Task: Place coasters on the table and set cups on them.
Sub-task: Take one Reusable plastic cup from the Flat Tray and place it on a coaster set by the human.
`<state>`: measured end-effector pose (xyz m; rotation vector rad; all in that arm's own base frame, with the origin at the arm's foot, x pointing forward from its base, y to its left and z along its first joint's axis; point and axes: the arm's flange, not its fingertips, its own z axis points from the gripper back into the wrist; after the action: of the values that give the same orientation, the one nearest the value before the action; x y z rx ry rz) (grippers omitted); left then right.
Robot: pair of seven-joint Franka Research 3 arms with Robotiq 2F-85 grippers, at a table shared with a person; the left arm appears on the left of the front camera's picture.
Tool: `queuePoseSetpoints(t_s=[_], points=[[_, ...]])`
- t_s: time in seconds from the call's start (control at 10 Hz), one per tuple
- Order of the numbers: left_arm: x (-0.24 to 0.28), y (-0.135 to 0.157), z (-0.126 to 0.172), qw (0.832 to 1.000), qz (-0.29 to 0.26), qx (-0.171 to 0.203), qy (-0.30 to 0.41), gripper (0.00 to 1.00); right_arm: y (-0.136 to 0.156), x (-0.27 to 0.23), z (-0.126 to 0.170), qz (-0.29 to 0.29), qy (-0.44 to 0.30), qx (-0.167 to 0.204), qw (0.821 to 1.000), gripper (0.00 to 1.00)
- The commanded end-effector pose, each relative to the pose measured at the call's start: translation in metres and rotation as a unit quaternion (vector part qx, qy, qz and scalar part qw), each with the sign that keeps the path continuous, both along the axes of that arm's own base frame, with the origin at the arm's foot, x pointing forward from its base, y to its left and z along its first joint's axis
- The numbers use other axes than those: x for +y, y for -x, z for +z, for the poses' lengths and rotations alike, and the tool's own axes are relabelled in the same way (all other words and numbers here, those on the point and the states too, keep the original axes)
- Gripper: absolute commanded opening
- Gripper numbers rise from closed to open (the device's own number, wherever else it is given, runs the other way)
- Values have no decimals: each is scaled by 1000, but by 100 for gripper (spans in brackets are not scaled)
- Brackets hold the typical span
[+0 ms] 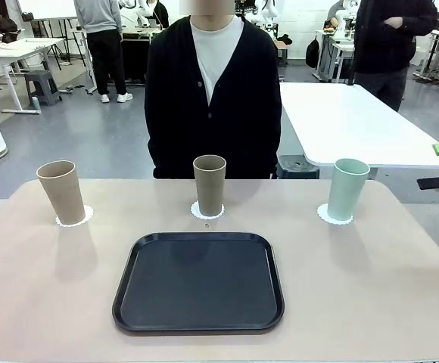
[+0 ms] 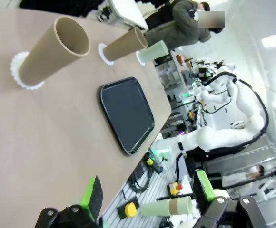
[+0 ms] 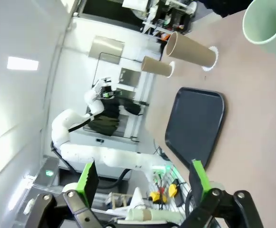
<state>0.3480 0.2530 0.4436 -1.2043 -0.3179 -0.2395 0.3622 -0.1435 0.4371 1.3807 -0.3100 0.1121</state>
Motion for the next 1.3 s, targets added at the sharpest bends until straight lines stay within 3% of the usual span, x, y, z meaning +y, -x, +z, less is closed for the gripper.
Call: queuePoseSetpoints(t_s=[0.0, 0.3, 0.4, 1.2], points=[[1, 1, 2, 1000, 1, -3, 1, 100, -13, -21, -10, 18, -17, 12, 1000, 100], [1, 1, 2, 1000, 1, -3, 1, 100, -6, -11, -4, 21, 21, 49, 998, 100], [1, 1, 2, 1000, 1, -3, 1, 100, -8, -26, -19, 12, -22, 30, 999, 100], [1, 1, 2, 1000, 1, -3, 1, 100, -8, -26, -19, 12, -22, 30, 999, 100]])
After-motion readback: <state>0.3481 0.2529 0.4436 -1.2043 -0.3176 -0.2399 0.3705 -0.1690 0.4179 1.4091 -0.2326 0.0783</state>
